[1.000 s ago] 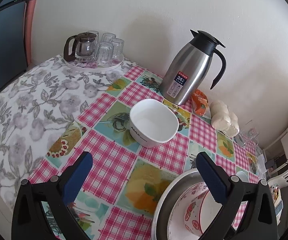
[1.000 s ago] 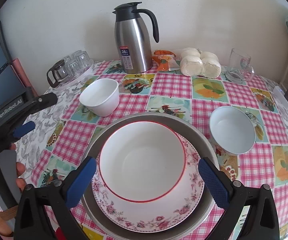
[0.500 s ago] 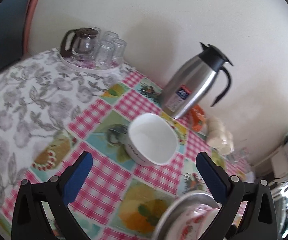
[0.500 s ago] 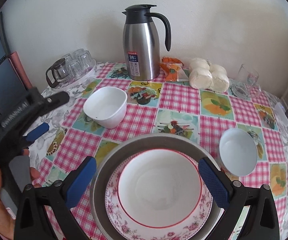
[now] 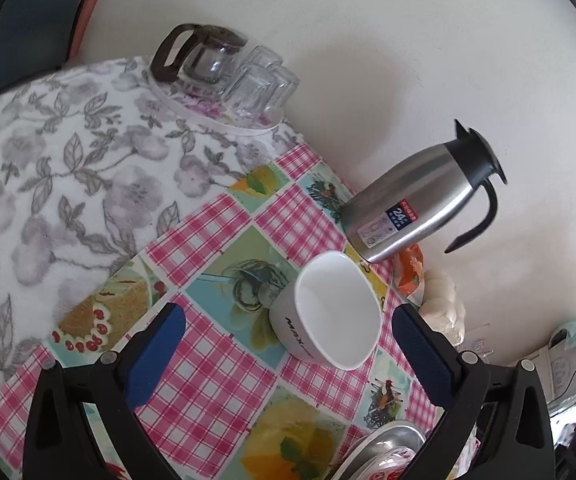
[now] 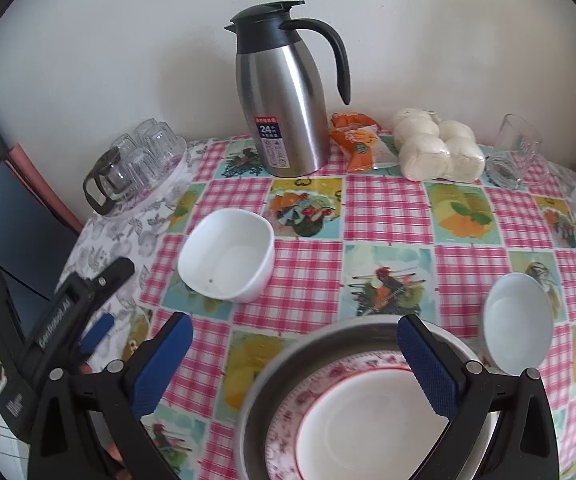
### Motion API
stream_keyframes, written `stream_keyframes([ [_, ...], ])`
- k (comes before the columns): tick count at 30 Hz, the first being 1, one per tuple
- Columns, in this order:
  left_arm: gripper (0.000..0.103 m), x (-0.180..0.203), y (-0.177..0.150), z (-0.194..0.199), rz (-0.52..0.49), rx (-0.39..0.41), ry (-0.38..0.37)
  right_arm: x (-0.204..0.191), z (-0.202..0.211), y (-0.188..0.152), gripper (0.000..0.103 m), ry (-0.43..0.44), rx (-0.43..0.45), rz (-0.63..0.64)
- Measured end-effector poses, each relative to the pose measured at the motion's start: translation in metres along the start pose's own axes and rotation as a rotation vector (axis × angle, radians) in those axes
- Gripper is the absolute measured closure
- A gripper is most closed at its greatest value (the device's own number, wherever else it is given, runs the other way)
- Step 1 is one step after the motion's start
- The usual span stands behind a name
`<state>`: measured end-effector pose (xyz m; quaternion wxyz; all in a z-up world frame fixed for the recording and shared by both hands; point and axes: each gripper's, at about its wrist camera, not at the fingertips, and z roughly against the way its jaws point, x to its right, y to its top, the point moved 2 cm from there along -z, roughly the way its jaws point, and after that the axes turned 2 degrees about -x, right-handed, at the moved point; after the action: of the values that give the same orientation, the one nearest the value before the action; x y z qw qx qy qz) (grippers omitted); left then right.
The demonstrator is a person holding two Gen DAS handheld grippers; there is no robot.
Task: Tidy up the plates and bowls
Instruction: 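Move both tools to the white square MAX bowl's rim, then close both tools on the white square bowl's rim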
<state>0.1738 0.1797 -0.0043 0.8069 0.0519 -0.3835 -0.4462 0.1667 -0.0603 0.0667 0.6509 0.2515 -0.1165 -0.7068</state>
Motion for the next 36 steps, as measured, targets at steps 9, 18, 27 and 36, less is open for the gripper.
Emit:
stream_keyframes([
  [9,0.001,-0.006,0.003,-0.021,-0.003,-0.035,0.033,-0.015,-0.029,0.017,0.011,-0.028,-0.008,-0.049],
  [18,0.018,-0.011,0.005,-0.040,-0.014,-0.077,-0.002,-0.026,-0.076,0.013,0.035,-0.019,-0.084,-0.064],
  [27,0.022,-0.013,0.006,-0.052,-0.019,-0.095,-0.035,-0.031,-0.115,0.012,0.062,-0.036,-0.146,-0.082],
  [36,0.026,-0.019,0.007,-0.061,-0.022,-0.114,-0.043,-0.024,-0.145,0.015,0.069,-0.045,-0.190,-0.117],
])
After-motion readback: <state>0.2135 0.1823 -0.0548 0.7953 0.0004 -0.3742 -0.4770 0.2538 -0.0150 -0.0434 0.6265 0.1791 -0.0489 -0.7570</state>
